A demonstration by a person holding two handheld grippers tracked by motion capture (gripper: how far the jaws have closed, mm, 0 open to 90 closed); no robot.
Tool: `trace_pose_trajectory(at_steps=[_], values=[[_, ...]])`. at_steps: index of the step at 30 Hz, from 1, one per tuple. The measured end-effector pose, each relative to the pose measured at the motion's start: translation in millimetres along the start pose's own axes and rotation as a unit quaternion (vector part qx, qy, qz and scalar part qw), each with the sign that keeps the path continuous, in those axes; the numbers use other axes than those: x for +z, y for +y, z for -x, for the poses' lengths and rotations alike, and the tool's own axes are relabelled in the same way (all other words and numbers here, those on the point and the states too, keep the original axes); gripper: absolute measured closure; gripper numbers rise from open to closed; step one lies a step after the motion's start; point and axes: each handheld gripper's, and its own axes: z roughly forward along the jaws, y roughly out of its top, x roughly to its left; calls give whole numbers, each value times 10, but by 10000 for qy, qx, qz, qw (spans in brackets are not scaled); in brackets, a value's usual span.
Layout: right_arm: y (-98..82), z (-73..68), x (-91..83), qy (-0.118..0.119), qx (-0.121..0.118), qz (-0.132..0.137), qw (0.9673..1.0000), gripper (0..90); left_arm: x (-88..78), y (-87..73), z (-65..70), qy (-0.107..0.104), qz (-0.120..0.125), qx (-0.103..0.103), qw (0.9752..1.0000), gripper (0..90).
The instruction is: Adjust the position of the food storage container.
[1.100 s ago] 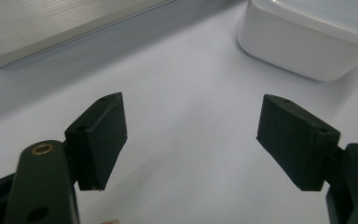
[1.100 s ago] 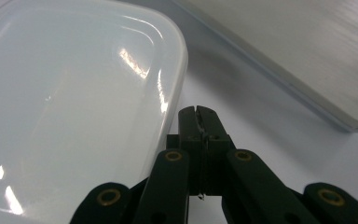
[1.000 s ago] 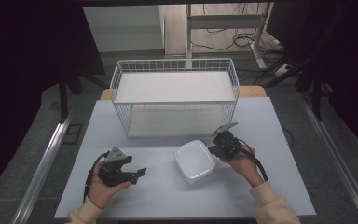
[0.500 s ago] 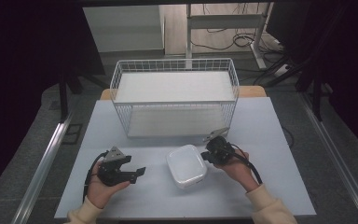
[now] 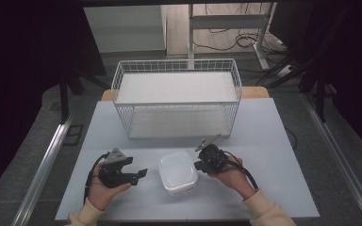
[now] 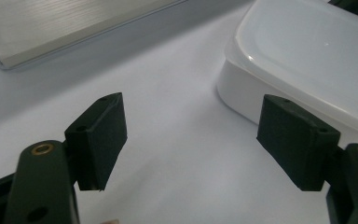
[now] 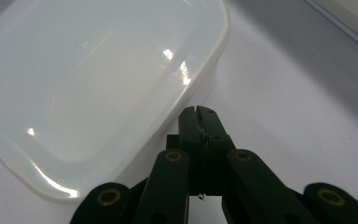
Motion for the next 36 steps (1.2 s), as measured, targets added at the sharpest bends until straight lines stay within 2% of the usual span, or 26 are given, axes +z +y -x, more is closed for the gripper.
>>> trace_pose_trajectory(at_steps=[12, 16, 23, 26, 29, 33, 35, 36], values=[[-10, -82, -14, 170, -71, -39, 9998, 891, -5, 3, -13, 11, 8, -28, 10000, 235], [-21, -132, -16, 313, -85, -45, 9995, 891, -8, 6, -16, 13, 20, -31, 10000, 235], [-38, -148, -13, 392, -80, -64, 9992, 891, -8, 8, -23, 10, 16, -56, 10000, 235], [-55, -140, -53, 317, -79, -8, 9995, 891, -20, 11, -27, 13, 43, -60, 10000, 235], [-79, -79, -168, 180, -25, 220, 9996, 891, -42, 29, -24, -26, 67, -168, 9998, 235], [-147, 16, -354, 132, 265, 614, 9977, 886, -86, 81, -17, -127, 147, -351, 9992, 240], [-196, 42, -412, 201, 378, 785, 9960, 836, -90, 105, -10, -170, 136, -454, 9987, 244], [-221, 52, -435, 239, 409, 893, 9949, 781, -87, 120, -5, -153, 118, -509, 9985, 248]])
